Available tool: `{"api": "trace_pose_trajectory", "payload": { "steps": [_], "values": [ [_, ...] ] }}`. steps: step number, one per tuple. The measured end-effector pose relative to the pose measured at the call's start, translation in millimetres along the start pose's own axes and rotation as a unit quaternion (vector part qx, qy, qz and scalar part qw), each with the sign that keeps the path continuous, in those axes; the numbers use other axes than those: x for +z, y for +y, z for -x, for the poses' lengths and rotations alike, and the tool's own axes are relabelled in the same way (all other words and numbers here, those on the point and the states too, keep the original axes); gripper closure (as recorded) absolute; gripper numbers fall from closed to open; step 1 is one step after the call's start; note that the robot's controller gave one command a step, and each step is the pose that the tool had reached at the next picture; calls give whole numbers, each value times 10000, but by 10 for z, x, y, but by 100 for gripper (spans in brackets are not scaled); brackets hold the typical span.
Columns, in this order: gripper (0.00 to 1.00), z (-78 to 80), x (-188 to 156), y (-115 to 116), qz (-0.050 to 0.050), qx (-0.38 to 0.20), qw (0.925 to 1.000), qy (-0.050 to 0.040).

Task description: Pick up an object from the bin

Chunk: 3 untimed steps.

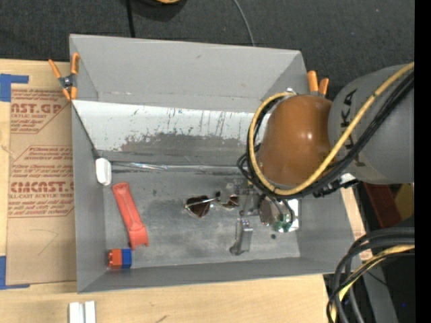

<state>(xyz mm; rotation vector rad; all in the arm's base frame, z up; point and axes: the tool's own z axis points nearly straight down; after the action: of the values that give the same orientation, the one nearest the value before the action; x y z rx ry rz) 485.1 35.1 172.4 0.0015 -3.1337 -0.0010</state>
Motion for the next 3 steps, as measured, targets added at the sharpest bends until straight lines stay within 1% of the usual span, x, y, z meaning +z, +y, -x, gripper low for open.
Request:
{"api": "trace_pose_trajectory", "payload": {
  "steps": [1,2,3],
  "values": [
    [0,17,-44,-1,2,3,10000,-40],
    [0,466,400,98,8,143,9999,-77],
    [0,604,721,105,-1,-344,9994,-21]
  ]
}}
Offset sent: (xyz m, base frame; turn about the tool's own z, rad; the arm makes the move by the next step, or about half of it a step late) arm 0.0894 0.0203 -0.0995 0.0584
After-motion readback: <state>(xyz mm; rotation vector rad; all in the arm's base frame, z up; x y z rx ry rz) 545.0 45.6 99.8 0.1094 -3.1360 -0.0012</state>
